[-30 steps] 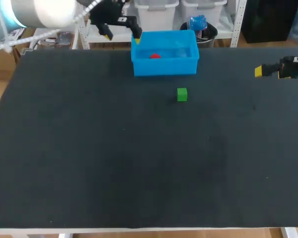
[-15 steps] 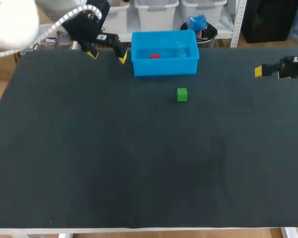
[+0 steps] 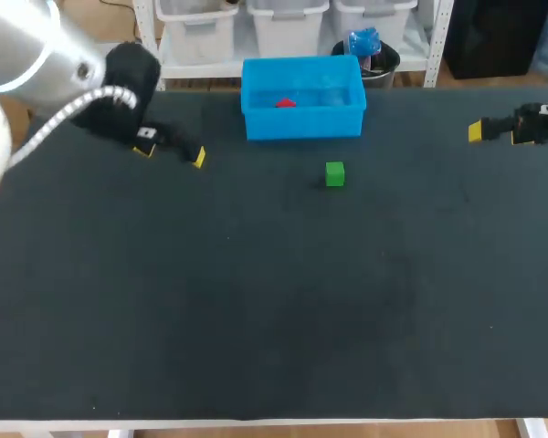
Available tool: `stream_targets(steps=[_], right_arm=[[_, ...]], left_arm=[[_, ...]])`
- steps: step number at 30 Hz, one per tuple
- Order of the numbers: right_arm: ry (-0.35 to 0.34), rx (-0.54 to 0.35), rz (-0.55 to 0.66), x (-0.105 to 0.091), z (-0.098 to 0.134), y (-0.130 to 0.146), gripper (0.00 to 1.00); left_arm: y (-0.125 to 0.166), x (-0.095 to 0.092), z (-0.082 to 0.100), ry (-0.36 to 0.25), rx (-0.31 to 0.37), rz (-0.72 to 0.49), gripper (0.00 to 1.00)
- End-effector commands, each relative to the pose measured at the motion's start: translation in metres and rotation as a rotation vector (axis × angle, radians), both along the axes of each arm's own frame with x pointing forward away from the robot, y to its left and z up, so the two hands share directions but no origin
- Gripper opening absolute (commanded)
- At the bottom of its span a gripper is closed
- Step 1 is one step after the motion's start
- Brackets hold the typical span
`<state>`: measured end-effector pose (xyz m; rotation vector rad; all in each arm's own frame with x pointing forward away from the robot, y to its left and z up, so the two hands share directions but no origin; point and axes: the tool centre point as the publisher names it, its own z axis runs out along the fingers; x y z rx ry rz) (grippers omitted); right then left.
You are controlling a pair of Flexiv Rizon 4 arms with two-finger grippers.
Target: Use the left arm to pick the red cube and place it into the blue plastic box first, then use the right arm to grasp the green cube and put it into the same blue plastic box after the first action is fully finished.
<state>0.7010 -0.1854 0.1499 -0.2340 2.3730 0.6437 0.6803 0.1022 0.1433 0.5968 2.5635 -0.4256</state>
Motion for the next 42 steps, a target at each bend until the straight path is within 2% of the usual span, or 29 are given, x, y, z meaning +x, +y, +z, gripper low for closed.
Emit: stream_targets(steps=[1,10,12,23,27,32,38,42], right_arm=[[-0.001,0.001,0.001,0.000,0.000,0.000,1.00],[-0.001,0.001,0.001,0.000,0.000,0.000,1.00],[-0.001,0.001,0.001,0.000,0.000,0.000,1.00],[-0.001,0.001,0.001,0.000,0.000,0.000,1.00],[-0.008,-0.078,0.002,0.007,0.010,0.001,1.00],[0.009,-0.187,0.005,0.019,0.023,0.022,1.00],[0.089,-0.257,-0.036,0.031,0.023,0.048,1.00],[0.129,-0.262,-0.068,0.035,0.020,0.067,1.00]], left_arm=[[0.009,-0.010,-0.002,-0.223,-0.155,0.028,1.00],[0.013,-0.004,0.003,-0.205,-0.168,0.011,1.00],[0.014,-0.002,0.003,-0.185,-0.178,0.005,1.00],[0.012,0.003,0.010,-0.166,-0.151,-0.017,1.00],[0.012,0.003,0.010,-0.166,-0.151,-0.017,1.00],[0.012,0.003,0.010,-0.166,-0.151,-0.017,1.00],[0.012,0.003,0.010,-0.166,-0.151,-0.017,1.00],[0.012,0.003,0.010,-0.166,-0.151,-0.017,1.00]])
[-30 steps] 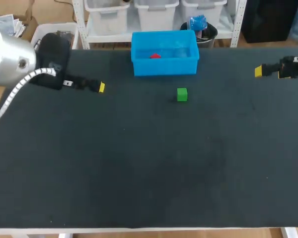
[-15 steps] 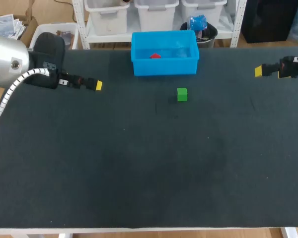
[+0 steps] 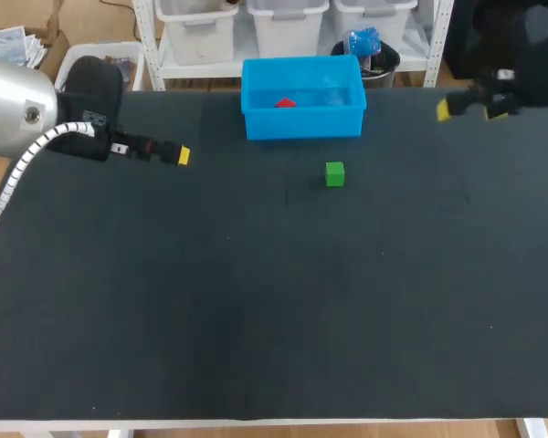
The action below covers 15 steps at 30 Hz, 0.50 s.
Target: Use the left arm to pick the red cube and place it into the blue plastic box first, then use the right arm to grasp the green cube and put it into the same blue plastic box after the first action is fully finished.
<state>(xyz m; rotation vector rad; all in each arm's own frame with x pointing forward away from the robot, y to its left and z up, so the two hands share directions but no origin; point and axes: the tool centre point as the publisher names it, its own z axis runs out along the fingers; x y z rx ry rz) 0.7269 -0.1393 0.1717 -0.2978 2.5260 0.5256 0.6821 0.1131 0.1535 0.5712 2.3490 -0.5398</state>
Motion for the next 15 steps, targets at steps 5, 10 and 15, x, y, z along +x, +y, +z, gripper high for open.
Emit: stream_targets(steps=[5,10,15], right_arm=[[0.030,-0.118,-0.113,0.0079,-0.0028,0.0353,1.00],[0.030,-0.118,-0.113,0.0079,-0.0028,0.0353,1.00],[0.030,-0.118,-0.113,0.0079,-0.0028,0.0353,1.00]], left_arm=[[0.0011,0.0010,-0.0005,-0.001,-0.004,-0.005,1.00],[0.0011,0.0010,-0.0005,-0.001,-0.004,-0.005,1.00],[0.0011,0.0010,-0.0005,-0.001,-0.004,-0.005,1.00]])
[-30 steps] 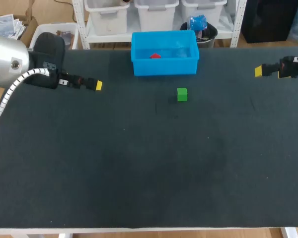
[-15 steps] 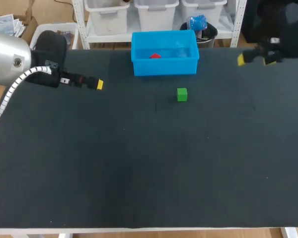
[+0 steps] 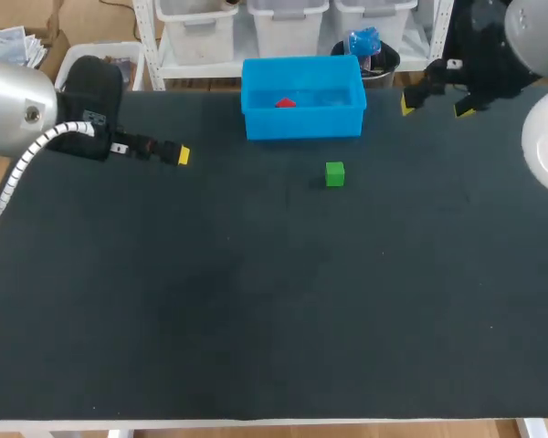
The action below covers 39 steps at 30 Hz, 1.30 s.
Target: Use the left arm to pick the red cube and place it into the blue plastic box first, then use the right arm to grasp the green cube and put it into the same blue plastic box after the first action is fully finished.
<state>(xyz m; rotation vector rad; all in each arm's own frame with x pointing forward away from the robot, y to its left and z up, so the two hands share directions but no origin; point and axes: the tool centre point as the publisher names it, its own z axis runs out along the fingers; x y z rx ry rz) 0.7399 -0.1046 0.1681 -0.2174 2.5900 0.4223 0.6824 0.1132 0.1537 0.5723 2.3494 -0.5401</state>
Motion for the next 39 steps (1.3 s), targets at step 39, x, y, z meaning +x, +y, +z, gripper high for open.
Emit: stream_targets(steps=[39], right_arm=[[0.255,-0.121,-0.144,0.033,-0.060,0.089,1.00]], left_arm=[[0.001,0.001,-0.001,-0.001,-0.004,-0.004,1.00]])
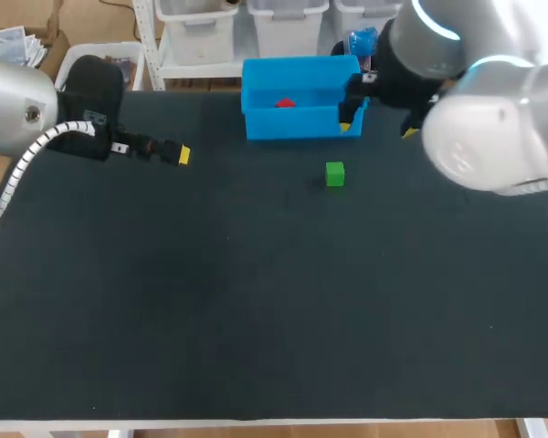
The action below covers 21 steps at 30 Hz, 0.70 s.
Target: Use the left arm to pick the red cube and place it into the blue plastic box first, then use the right arm to grasp the green cube and put it into the same blue plastic box after the first action is fully finished.
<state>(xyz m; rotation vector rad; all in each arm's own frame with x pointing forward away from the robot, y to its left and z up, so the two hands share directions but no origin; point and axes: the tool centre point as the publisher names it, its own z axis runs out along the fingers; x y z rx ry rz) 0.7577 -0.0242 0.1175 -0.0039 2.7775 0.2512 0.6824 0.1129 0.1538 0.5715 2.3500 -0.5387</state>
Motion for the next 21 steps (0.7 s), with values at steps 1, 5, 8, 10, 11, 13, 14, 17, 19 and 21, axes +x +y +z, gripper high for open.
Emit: stream_targets(steps=[1,5,8,10,11,13,14,17,19,21], right_arm=[[0.097,0.012,0.028,0.0160,-0.0104,0.0083,1.00],[0.097,0.012,0.028,0.0160,-0.0104,0.0083,1.00],[0.097,0.012,0.028,0.0160,-0.0104,0.0083,1.00],[0.097,0.012,0.028,0.0160,-0.0104,0.0083,1.00],[0.097,0.012,0.028,0.0160,-0.0104,0.0083,1.00],[0.097,0.012,0.028,0.0160,-0.0104,0.0083,1.00],[0.097,0.012,0.028,0.0160,-0.0104,0.0083,1.00],[0.097,0.012,0.028,0.0160,-0.0104,0.0083,1.00],[0.097,0.012,0.028,0.0160,-0.0104,0.0083,1.00],[0.097,0.012,0.028,0.0160,-0.0104,0.0083,1.00]], left_arm=[[0.0012,0.0006,-0.0008,-0.001,-0.005,-0.005,1.00],[0.0012,0.0006,-0.0008,-0.001,-0.005,-0.005,1.00],[0.0012,0.0006,-0.0008,-0.001,-0.005,-0.005,1.00],[0.0012,0.0006,-0.0008,-0.001,-0.005,-0.005,1.00],[0.0012,0.0006,-0.0008,-0.001,-0.005,-0.005,1.00],[0.0012,0.0006,-0.0008,-0.001,-0.005,-0.005,1.00],[0.0012,0.0006,-0.0008,-0.001,-0.005,-0.005,1.00],[0.0012,0.0006,-0.0008,-0.001,-0.005,-0.005,1.00],[0.0012,0.0006,-0.0008,-0.001,-0.005,-0.005,1.00],[0.0012,0.0006,-0.0008,-0.001,-0.005,-0.005,1.00]])
